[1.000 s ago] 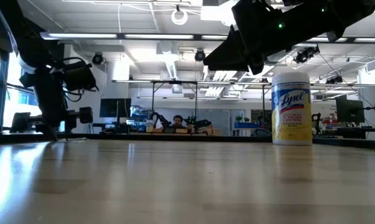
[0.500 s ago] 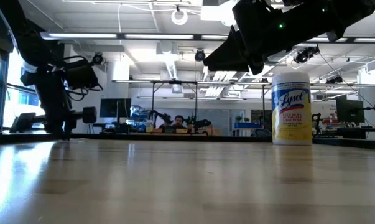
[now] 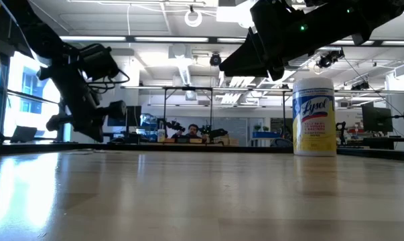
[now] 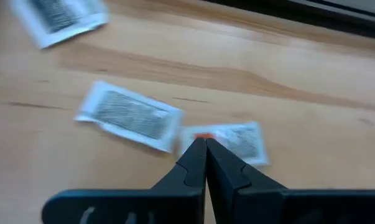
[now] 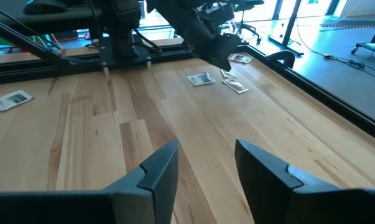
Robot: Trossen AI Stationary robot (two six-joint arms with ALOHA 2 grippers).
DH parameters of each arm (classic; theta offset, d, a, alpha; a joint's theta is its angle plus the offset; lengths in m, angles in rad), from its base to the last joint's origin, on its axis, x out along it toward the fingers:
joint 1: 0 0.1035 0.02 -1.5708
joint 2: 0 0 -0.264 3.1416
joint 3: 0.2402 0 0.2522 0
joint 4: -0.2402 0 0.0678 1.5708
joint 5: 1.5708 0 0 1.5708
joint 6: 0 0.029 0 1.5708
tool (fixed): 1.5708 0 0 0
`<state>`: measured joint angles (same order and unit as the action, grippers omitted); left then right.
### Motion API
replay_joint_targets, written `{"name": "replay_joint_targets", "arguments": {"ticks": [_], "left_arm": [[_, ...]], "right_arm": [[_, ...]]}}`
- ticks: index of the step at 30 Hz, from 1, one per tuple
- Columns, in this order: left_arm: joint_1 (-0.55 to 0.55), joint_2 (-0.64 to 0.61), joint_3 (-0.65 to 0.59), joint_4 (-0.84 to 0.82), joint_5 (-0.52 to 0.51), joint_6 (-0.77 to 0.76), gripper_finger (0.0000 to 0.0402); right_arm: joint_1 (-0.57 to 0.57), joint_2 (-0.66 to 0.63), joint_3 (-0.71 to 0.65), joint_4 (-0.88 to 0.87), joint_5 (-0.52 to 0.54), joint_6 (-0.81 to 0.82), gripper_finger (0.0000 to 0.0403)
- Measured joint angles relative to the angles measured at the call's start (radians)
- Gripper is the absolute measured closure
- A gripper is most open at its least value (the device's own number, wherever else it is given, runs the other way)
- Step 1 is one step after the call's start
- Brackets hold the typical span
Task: Pick & Place First Aid Supplies
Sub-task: Put the white ointment pack into the top red bin
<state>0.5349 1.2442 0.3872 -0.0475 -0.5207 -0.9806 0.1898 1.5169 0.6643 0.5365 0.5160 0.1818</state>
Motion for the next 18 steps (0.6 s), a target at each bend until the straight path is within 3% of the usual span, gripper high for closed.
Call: {"name": "replay_joint_targets", "arguments": {"ticks": [6,13,18], "left_arm": [[-0.073,0.0,0.024,-0.002,-0.036,0.015,0.0401],[-0.07,0.0,0.025,-0.025,-0.098,0.005,0.0398],[-0.071,0.024,0.025,-0.03,-0.096,-0.019,0.035]], "right_arm": [[0.0,0.0,0.0,0.0,0.002,0.001,0.0253],[0.0,0.0,0.0,0.0,0.003,0.001,0.0254],[0.0,0.0,0.0,0.0,0.005,0.004,0.0252]]}}
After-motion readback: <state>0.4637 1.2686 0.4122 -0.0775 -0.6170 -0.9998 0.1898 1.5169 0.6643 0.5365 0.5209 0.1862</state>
